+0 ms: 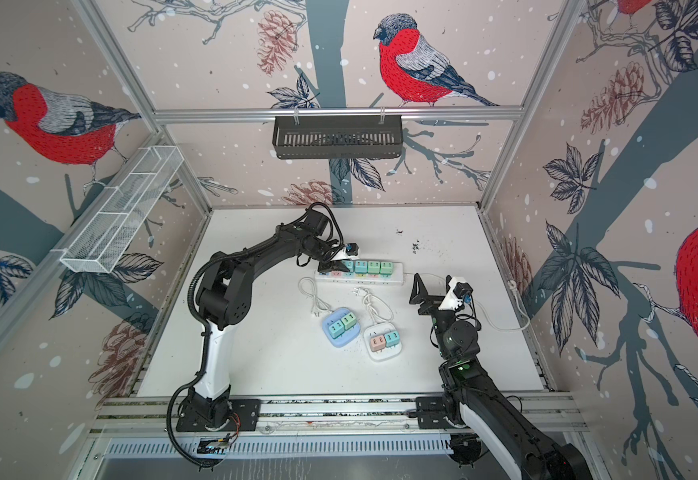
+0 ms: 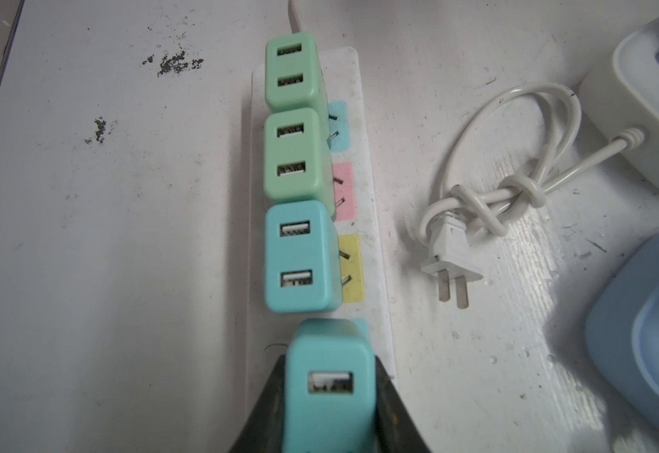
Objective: Insert the plug
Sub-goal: 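Press the teal adapter down into the socket with the left gripper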
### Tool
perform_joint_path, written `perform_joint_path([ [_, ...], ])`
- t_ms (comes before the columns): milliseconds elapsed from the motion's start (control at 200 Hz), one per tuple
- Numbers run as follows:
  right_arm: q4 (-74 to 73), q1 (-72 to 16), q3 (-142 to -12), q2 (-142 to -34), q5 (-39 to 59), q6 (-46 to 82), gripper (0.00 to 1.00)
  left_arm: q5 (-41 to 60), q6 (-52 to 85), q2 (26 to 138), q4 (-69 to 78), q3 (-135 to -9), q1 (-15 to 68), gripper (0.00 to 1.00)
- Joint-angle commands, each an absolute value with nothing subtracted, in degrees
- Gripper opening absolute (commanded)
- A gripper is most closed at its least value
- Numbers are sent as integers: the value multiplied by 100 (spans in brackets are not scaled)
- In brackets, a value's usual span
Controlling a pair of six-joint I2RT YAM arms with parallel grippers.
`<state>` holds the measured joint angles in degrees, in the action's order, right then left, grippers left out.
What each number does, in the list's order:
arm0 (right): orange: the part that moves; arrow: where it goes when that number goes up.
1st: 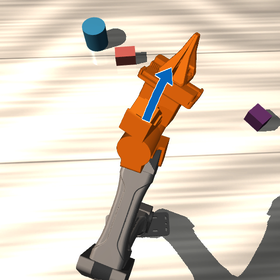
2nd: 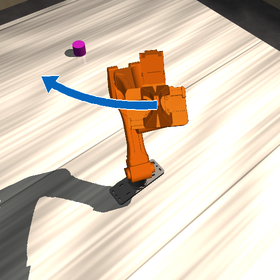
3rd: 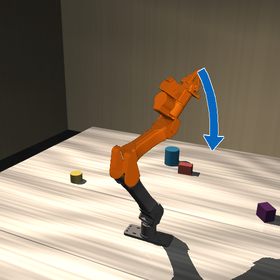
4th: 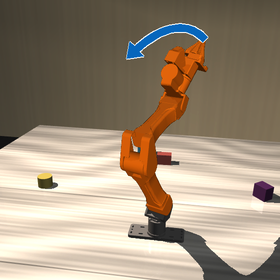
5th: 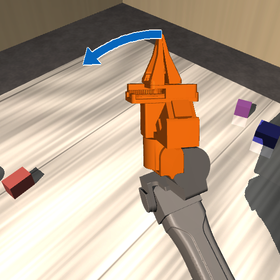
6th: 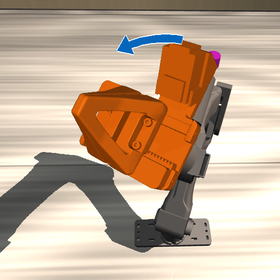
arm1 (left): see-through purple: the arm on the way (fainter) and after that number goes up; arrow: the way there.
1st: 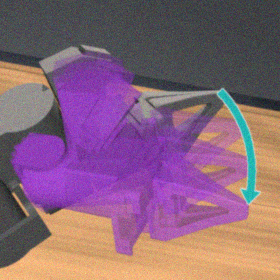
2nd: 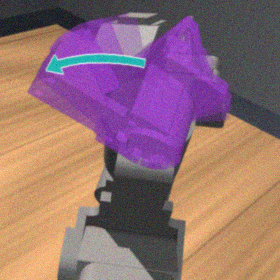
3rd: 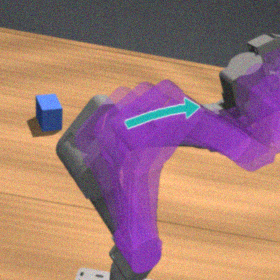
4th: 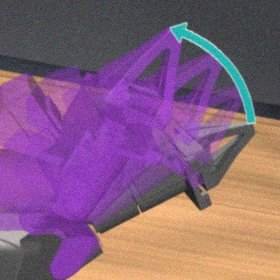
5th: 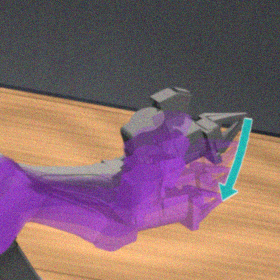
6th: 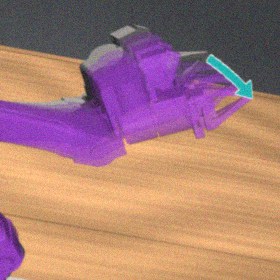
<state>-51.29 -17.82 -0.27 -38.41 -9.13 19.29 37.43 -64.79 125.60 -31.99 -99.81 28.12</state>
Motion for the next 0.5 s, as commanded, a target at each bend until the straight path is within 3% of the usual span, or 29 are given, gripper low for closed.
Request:
perform_joint_path([
  [0, -5343, -1773, 527, -3833, -840, 1909, 100, 4017, -6383, 12601, -3404, -10042, 2786, 0],
  [495, -5346, -1770, 542, -3820, -835, 1910, 99, 3457, -6170, 12863, -3666, -10395, 2782, 0],
])
